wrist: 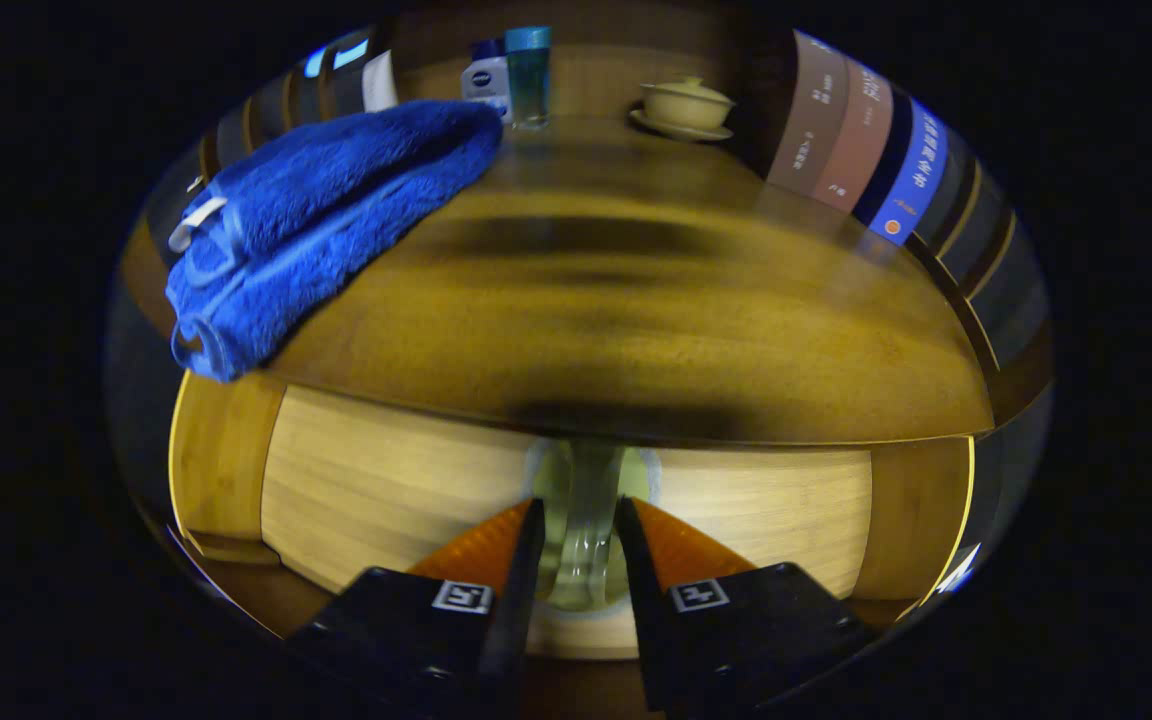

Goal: Pull open the drawer, take out the items inside it, and place them on the countertop above the cabinet.

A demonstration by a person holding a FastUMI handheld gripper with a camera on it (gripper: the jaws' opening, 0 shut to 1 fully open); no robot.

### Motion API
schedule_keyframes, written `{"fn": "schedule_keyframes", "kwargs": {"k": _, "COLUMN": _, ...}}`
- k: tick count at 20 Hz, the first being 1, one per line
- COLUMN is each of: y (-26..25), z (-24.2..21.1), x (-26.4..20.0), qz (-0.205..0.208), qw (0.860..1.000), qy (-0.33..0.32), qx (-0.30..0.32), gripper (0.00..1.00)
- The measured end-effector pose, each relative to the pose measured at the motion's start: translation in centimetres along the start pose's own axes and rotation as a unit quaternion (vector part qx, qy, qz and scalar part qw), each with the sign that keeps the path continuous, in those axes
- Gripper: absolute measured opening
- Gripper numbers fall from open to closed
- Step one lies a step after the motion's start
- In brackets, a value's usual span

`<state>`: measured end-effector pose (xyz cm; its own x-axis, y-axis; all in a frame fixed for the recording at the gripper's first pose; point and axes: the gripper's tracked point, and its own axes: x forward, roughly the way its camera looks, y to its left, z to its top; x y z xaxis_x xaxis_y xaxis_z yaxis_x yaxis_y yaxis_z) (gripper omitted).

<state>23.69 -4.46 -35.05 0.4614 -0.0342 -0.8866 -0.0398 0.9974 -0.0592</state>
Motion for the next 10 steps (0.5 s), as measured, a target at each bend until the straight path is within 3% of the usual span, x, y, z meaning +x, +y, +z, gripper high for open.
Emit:
{"fn": "schedule_keyframes", "kwargs": {"k": 1, "y": 0.2, "z": 0.0, "x": -0.8, "qz": 0.009, "qw": 1.0, "qy": 0.005, "qx": 0.011, "gripper": 0.21}}
{"fn": "schedule_keyframes", "kwargs": {"k": 4, "y": 1.3, "z": -0.7, "x": -2.7, "qz": 0.052, "qw": 0.997, "qy": 0.026, "qx": 0.042, "gripper": 0.21}}
{"fn": "schedule_keyframes", "kwargs": {"k": 10, "y": 2.6, "z": 0.0, "x": -10.3, "qz": 0.122, "qw": 0.992, "qy": 0.023, "qx": 0.036, "gripper": 0.21}}
